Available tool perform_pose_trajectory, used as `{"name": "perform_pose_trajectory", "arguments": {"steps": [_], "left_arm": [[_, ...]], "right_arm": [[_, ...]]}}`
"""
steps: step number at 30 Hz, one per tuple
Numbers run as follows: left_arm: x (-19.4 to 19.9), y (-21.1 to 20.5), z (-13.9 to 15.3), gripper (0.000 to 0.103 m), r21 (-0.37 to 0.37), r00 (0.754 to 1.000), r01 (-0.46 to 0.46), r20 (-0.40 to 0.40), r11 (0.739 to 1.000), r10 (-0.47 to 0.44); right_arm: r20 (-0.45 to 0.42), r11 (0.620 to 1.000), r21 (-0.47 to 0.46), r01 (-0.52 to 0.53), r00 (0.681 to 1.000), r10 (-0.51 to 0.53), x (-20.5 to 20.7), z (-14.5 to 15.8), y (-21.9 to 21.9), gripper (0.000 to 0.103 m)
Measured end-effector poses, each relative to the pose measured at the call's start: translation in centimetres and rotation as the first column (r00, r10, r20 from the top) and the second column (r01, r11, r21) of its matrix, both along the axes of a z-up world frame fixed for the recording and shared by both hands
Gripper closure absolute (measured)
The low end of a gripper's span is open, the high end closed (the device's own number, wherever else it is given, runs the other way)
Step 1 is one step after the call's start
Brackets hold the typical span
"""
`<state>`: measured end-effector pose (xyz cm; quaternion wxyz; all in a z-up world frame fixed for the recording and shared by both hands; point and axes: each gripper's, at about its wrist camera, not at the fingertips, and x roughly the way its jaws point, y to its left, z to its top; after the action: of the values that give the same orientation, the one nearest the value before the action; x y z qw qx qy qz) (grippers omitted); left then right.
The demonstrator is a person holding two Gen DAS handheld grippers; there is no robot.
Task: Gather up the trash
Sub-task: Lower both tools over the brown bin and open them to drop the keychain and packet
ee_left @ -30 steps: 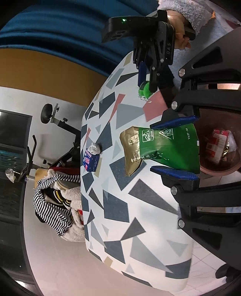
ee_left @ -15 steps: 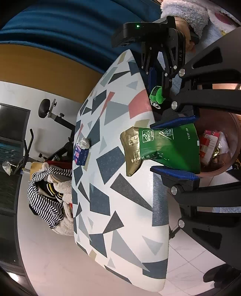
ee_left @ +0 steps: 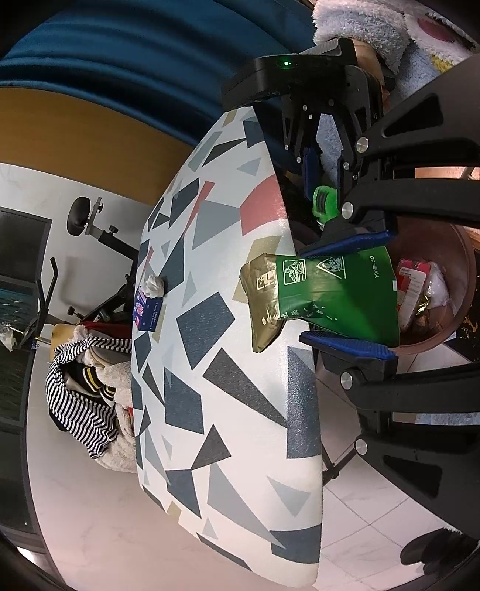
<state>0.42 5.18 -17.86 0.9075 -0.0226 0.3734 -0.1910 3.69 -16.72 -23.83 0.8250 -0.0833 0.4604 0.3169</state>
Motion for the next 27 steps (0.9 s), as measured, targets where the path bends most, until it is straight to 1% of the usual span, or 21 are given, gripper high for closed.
{"name": "perform_pose_trajectory", "arguments": {"steps": [1,2,3,7,9,10,12,14,16,17,20,23,27], "left_arm": [[0.0,0.0,-0.1,0.064,-0.001,1.0,0.001,-0.002,1.0,-0.001],[0.0,0.0,-0.1,0.064,-0.002,1.0,0.003,-0.004,1.0,-0.003],[0.0,0.0,-0.3,0.064,-0.002,1.0,0.005,-0.006,1.0,-0.005],[-0.2,-0.3,-0.8,0.064,0.008,1.0,0.017,-0.008,1.0,-0.017],[-0.2,-0.4,-1.1,0.064,0.015,1.0,0.027,-0.009,1.0,-0.027],[-0.3,-0.5,-1.3,0.064,0.017,0.999,0.031,-0.01,0.999,-0.031],[-0.3,-0.7,-1.7,0.064,0.021,0.999,0.039,-0.014,0.999,-0.039],[-0.2,-0.8,-2.2,0.064,0.024,0.999,0.043,-0.022,0.999,-0.042],[-0.1,-0.9,-2.7,0.064,0.024,0.999,0.043,-0.032,0.999,-0.043],[-0.2,-0.9,-2.9,0.064,0.025,0.999,0.043,-0.035,0.999,-0.042],[-0.1,-1.0,-3.6,0.064,0.022,0.998,0.044,-0.05,0.999,-0.043],[0.1,-1.2,-4.4,0.064,0.028,0.996,0.043,-0.081,0.999,-0.041],[0.0,-1.8,-5.0,0.064,0.043,0.993,0.063,-0.099,0.997,-0.059]], "right_arm": [[-0.003,1.0,0.0,-0.002,1.0,0.002,-0.1,0.0,0.1,0.052],[0.004,1.0,0.0,0.006,1.0,-0.006,-0.1,0.0,0.1,0.047],[0.008,1.0,0.0,0.009,1.0,-0.009,-0.1,0.0,0.0,0.038],[0.033,0.999,0.018,0.038,0.999,-0.038,-0.1,0.4,-0.5,0.032],[0.067,0.997,0.026,0.069,0.995,-0.071,-0.1,0.7,-1.0,0.023],[0.088,0.995,0.033,0.089,0.992,-0.092,-0.2,1.0,-1.4,0.021],[0.116,0.993,0.039,0.111,0.987,-0.115,-0.3,1.3,-1.8,0.01],[0.145,0.99,0.039,0.138,0.979,-0.142,-0.4,1.4,-2.3,0.009],[0.151,0.987,0.054,0.154,0.975,-0.161,-0.2,1.6,-2.7,0.007],[0.161,0.982,0.068,0.178,0.969,-0.187,-0.3,1.6,-3.1,0.006],[0.174,0.973,0.076,0.219,0.958,-0.229,-0.1,1.7,-3.7,0.006],[0.17,0.967,0.076,0.243,0.952,-0.253,0.3,1.8,-4.3,0.006],[0.156,0.958,0.092,0.271,0.946,-0.283,0.5,1.8,-5.2,0.006]]}}
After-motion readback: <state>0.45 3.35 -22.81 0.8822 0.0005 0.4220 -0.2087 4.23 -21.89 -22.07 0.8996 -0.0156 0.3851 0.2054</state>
